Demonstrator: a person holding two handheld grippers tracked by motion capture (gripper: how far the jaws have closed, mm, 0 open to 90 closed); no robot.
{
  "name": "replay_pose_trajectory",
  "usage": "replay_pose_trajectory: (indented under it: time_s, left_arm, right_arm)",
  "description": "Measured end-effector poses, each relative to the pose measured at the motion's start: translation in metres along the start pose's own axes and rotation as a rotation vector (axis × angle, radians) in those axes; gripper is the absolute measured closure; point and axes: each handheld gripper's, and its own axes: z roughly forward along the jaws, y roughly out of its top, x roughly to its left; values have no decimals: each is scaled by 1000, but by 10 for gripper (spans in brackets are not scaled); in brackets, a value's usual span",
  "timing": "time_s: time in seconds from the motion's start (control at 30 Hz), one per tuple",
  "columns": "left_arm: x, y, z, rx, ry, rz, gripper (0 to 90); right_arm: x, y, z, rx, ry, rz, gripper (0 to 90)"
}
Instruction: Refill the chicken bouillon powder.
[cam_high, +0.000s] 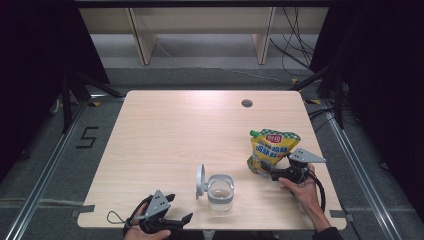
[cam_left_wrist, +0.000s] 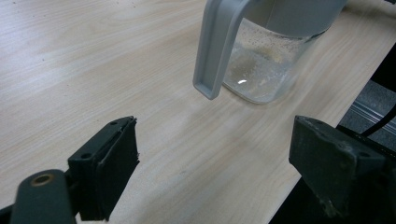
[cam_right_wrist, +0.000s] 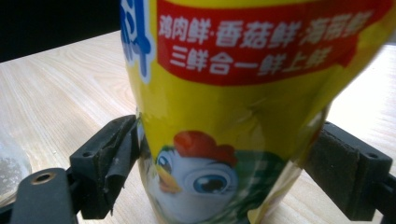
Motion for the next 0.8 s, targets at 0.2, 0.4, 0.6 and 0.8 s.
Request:
replay_pose_trajectory:
  time_s: [0.2, 0.4, 0.6, 0.8]
  left_arm:
    - [0, 0, 1, 12, 4, 16, 150]
    - [-1, 0, 2, 16, 0, 33, 150]
    - [-2, -1, 2, 9, -2, 15, 150]
    - [-2, 0, 1, 21, 0, 33, 150]
  right_arm:
    - [-2, 1, 3, -6, 4, -23, 145]
    - [-1, 4, 10, -27, 3, -37, 131]
    - [1, 6, 20, -65, -2, -52, 127]
    - [0, 5, 21, -49, -1, -35, 121]
